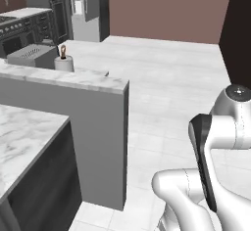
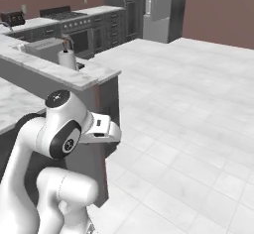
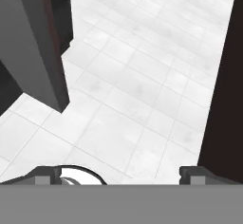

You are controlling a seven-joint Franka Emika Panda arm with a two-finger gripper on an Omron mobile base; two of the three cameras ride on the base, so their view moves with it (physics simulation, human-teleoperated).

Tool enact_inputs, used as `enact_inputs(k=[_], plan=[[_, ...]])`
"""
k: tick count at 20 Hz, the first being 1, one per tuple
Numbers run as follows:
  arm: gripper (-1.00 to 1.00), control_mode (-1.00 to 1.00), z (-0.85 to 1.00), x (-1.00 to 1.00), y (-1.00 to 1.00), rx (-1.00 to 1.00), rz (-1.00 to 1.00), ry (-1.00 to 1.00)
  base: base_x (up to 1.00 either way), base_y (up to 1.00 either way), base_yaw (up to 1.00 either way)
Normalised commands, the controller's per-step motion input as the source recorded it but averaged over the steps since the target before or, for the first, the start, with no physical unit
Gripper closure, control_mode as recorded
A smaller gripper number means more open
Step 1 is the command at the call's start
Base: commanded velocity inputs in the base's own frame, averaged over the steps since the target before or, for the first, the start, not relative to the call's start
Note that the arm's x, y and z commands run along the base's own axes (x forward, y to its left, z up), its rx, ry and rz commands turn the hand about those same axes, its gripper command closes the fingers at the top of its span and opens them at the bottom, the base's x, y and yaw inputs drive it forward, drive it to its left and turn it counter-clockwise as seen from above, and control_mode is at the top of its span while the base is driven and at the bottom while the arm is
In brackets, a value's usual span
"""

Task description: Take the cheese, steak, and corn from the fridge and place them on the plate on the dining counter to create an appetizer plate.

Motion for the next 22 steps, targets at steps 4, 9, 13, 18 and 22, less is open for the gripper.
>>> enact_inputs(k=[4, 9, 13, 18, 22], plan=[[-1.00, 1.00, 0.00, 0.00, 0.00, 0.00, 0.00, 0.00, 1.00, -0.44, -0.03], [-1.00, 1.00, 0.00, 0.00, 0.00, 0.00, 0.00, 0.00, 1.00, -0.56, 0.01], [-1.00, 1.00, 0.00, 0.00, 0.00, 0.00, 0.00, 0.00, 1.00, -0.84, 0.10], [-1.00, 1.00, 0.00, 0.00, 0.00, 0.00, 0.00, 0.00, 1.00, -0.70, 0.19], [-1.00, 1.00, 0.00, 0.00, 0.00, 0.00, 0.00, 0.00, 1.00, -0.56, 0.34]])
